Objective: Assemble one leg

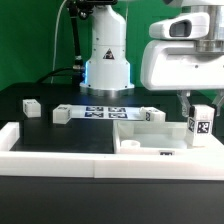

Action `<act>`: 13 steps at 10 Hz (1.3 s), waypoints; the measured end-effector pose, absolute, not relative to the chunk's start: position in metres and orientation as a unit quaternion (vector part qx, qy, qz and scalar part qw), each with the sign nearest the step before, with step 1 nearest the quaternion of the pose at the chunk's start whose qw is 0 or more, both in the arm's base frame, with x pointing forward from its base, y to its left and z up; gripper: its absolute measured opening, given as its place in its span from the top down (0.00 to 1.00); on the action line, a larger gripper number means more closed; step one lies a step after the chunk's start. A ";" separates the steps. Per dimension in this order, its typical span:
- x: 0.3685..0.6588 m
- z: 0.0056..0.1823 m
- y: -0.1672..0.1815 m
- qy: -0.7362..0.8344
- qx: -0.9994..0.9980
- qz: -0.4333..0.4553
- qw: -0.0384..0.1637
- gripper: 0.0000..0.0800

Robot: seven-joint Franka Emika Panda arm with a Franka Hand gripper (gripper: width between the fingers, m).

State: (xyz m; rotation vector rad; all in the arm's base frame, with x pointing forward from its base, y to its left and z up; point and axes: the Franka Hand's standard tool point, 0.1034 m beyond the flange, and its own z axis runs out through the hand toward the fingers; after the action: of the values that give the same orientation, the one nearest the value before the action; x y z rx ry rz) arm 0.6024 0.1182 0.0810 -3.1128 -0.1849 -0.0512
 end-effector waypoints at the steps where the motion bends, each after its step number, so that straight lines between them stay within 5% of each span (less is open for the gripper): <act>1: 0.602 0.081 0.118 -0.052 -0.998 -0.016 0.013 0.64; 3: 0.601 0.081 0.118 0.101 -0.994 -0.007 0.033 0.64; 10: 0.602 0.079 0.123 0.508 -0.860 -0.028 0.043 0.64; 13: 0.602 0.078 0.122 0.566 -0.822 -0.019 0.053 0.64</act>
Offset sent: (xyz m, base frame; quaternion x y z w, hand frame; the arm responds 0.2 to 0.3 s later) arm -0.0030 0.0002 0.0037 -0.0132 0.0104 0.2356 0.9717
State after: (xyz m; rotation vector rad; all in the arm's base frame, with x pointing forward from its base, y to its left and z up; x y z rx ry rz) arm 0.6024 0.1217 0.0784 -2.4995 1.7216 -0.0585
